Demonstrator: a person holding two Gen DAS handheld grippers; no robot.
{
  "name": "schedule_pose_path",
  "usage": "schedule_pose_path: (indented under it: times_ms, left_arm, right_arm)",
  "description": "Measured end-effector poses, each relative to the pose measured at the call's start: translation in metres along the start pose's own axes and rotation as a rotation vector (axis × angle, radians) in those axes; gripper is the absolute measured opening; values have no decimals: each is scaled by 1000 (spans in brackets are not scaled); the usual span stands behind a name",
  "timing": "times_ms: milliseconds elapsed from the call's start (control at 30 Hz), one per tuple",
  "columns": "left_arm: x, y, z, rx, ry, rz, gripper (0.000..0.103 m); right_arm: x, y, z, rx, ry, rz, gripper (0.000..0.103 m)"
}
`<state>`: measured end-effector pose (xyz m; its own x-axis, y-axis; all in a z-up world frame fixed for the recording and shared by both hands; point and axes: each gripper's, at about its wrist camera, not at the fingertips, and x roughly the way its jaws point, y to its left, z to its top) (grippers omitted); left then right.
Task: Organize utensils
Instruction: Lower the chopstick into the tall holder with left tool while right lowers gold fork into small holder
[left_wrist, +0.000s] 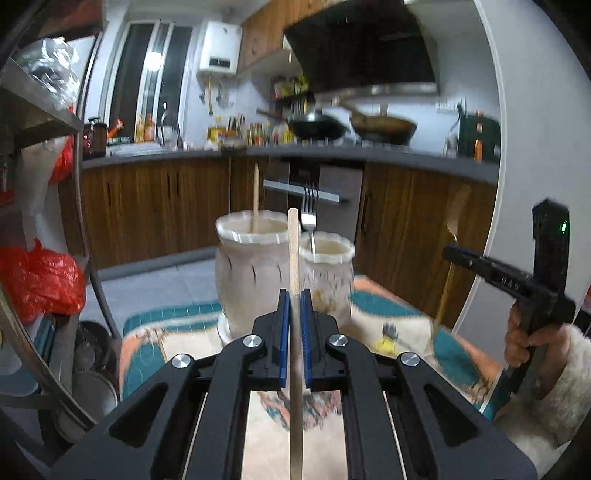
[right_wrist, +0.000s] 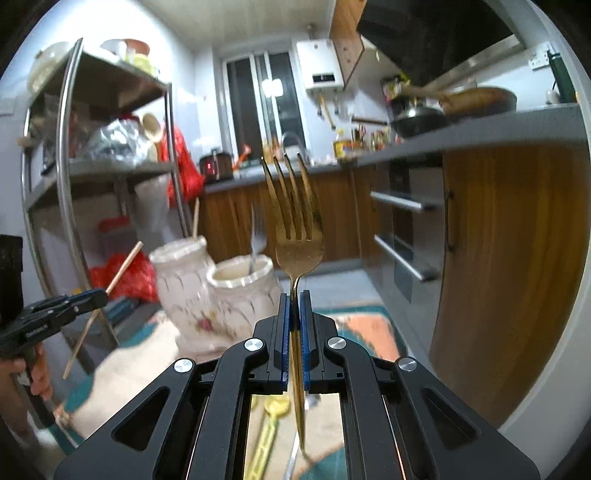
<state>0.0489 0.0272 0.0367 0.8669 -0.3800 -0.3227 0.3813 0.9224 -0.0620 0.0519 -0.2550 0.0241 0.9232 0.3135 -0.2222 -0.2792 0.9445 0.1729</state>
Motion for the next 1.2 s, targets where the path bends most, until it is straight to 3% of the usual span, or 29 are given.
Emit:
schedule_pose_path:
  times_ms: [100, 267, 567, 767, 933, 1200]
  left_arm:
    - [-7, 9, 20, -29, -89, -17, 6]
    - [2, 23, 54, -48, -174, -38, 6]
    - [61, 52, 98, -163, -244, -113, 6]
    - [95, 58, 111, -185, -279, -89, 6]
    - [120, 58, 114, -155, -306, 9, 6]
    - [136, 57, 92, -116, -273, 71, 6]
  right_arm:
    - [-2, 9, 15, -20, -60, -5, 6]
    - [11, 24, 48, -39, -101, 33, 6]
    - [49, 33, 94, 18, -155, 105, 6]
    - [82, 31, 102, 57, -157, 114, 6]
    - [103, 27, 94, 87, -151, 98, 6]
    - [125, 19, 69, 123, -92, 76, 6]
